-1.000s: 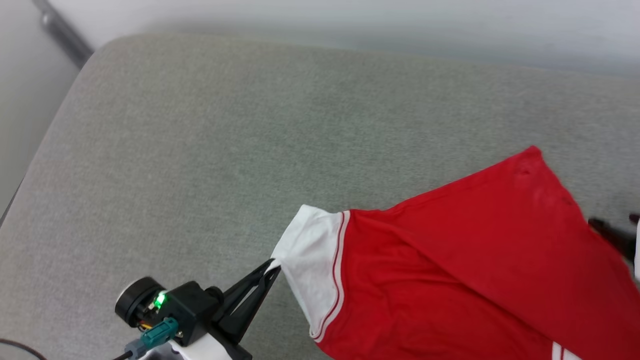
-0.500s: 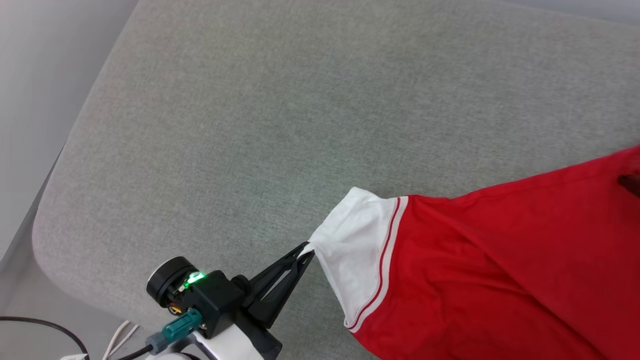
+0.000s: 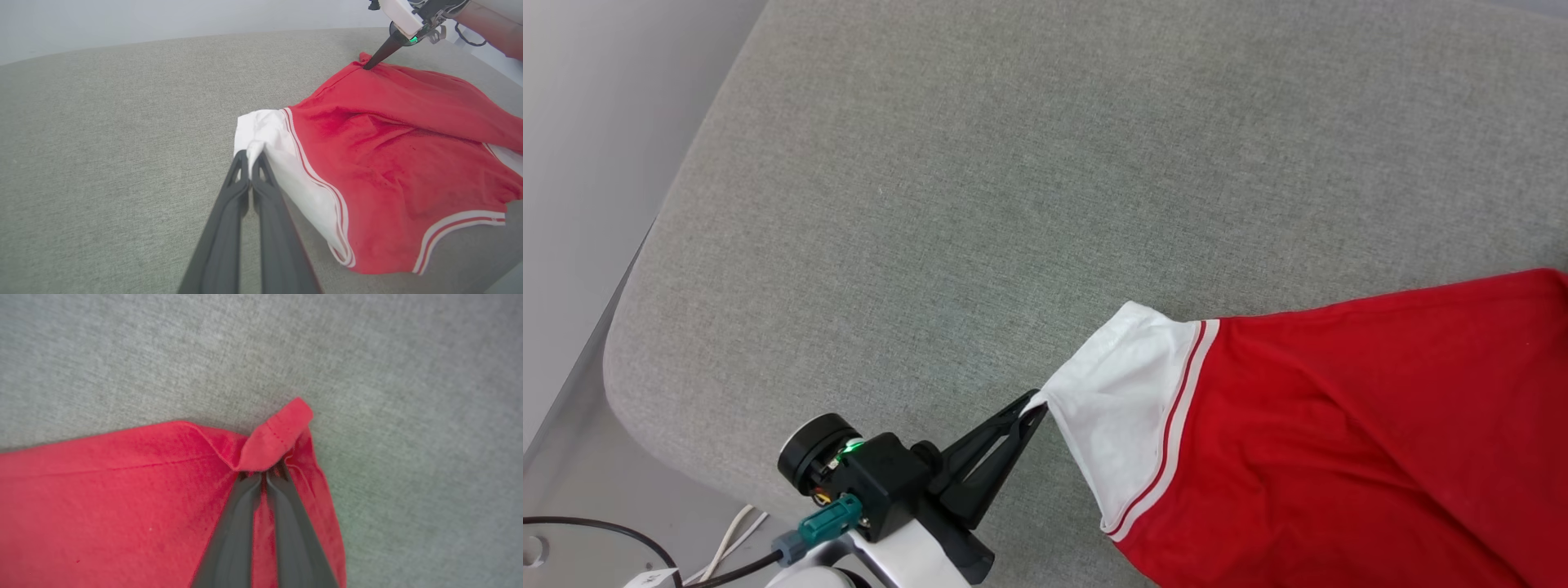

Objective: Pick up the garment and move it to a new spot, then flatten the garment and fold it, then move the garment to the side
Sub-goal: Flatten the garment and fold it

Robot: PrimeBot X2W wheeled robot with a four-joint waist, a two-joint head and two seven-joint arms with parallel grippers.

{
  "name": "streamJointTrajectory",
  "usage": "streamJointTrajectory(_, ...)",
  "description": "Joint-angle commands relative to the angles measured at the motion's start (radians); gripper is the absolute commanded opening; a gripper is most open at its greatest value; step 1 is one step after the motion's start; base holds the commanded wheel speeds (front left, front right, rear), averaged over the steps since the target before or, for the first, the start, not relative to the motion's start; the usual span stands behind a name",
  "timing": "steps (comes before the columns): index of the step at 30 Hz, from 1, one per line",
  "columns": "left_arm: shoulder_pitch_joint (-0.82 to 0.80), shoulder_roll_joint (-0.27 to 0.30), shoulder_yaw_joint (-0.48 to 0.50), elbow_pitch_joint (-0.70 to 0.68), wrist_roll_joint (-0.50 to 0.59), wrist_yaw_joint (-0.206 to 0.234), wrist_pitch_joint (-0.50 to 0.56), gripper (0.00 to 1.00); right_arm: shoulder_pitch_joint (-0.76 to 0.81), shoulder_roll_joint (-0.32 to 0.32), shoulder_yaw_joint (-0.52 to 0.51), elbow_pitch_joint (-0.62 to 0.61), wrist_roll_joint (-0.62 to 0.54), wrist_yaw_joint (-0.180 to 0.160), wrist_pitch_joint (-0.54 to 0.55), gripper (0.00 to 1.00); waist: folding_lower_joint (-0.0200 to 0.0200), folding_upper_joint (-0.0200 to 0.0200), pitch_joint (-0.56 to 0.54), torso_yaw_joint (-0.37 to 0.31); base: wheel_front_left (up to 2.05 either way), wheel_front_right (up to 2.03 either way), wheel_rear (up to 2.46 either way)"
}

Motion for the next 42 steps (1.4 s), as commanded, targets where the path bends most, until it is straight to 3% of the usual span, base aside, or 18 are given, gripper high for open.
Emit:
streamJointTrajectory(1, -0.01, 0.006, 0.008, 0.005, -0.003, 0.002, -0.007, 0.0, 0.073, 0.021, 0.004, 0.072, 0.015, -0.001, -0.027, 0.0, 0.0001, 0.0, -0.017, -0.007, 0.0, 0.0, 0.0)
streamJointTrajectory(9, -0.018, 0.064, 0.047, -0.012, 0.005, 0.033, 0.001, 0.0, -0.024, -0.004, 0.035, 0.069, 0.088, -0.001, -0.21, 0.0, 0.0001, 0.0, -0.135, -0.076, 0.0, 0.0, 0.0)
streamJointTrajectory(20, -0.079, 0.218, 0.187, -0.143, 0.003, 0.102, 0.032, 0.0, -0.085, -0.056, 0.129, -0.035, 0.247, -0.001, -0.447, 0.0, 0.0001, 0.0, -0.307, -0.214, 0.0, 0.0, 0.0)
streamJointTrajectory(23, -0.114, 0.265, 0.242, -0.183, 0.007, 0.118, 0.043, 0.0, -0.113, -0.039, 0.127, -0.082, 0.316, -0.001, -0.498, 0.0, 0.0001, 0.0, -0.343, -0.256, 0.0, 0.0, 0.0)
streamJointTrajectory(29, -0.224, 0.332, 0.332, -0.231, 0.009, 0.109, 0.071, 0.0, -0.15, -0.046, 0.133, -0.191, 0.368, -0.001, -0.541, 0.0, 0.0001, 0.0, -0.378, -0.319, 0.0, 0.0, 0.0)
streamJointTrajectory(42, -0.496, 0.379, 0.47, -0.219, -0.007, 0.07, 0.135, 0.0, -0.217, -0.007, 0.119, -0.388, 0.398, -0.001, -0.582, 0.0, 0.0001, 0.0, -0.373, -0.42, 0.0, 0.0, 0.0)
